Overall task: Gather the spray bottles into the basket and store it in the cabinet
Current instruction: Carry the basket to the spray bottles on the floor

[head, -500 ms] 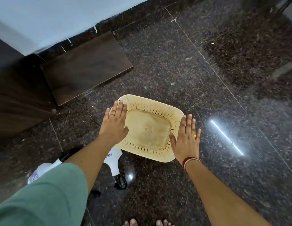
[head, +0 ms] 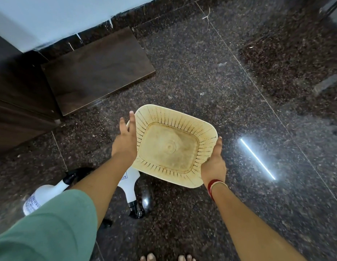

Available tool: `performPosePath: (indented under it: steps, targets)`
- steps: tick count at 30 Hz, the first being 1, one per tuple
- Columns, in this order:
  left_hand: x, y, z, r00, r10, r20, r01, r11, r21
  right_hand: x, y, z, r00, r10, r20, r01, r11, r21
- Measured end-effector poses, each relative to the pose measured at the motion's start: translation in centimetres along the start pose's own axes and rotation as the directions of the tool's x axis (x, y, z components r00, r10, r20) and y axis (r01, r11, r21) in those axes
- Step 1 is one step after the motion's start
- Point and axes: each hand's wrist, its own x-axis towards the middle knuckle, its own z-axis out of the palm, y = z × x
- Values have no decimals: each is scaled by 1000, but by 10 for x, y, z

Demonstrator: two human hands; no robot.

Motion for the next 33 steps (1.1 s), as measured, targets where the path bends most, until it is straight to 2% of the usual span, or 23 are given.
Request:
performPosePath:
  steps: [7, 15, 25, 30, 33]
  targets:
    - [-1, -5, -3, 1000, 20, -8, -19, 998, 65, 3, -1, -4, 999, -49, -13, 50, 997, 61]
    - [-55, -2, -59, 995, 18, -97, -25, 997, -68, -34, -19, -62, 983, -132, -131, 146, 984, 101]
    - [-188, -56, -159, 979, -179, -99, 164, 977, -139, -149, -96, -150, 956, -288, 56, 291, 955, -55]
    - [-272, -107, -189, 961, -264, -84, 264, 964, -3, -223, -122, -153, 915, -370, 158, 387, 917, -96]
    - [-321, -134, -190, 922, -383, -56, 376, 920, -110, -261, -123, -143, 882, -407, 238, 440, 892, -107]
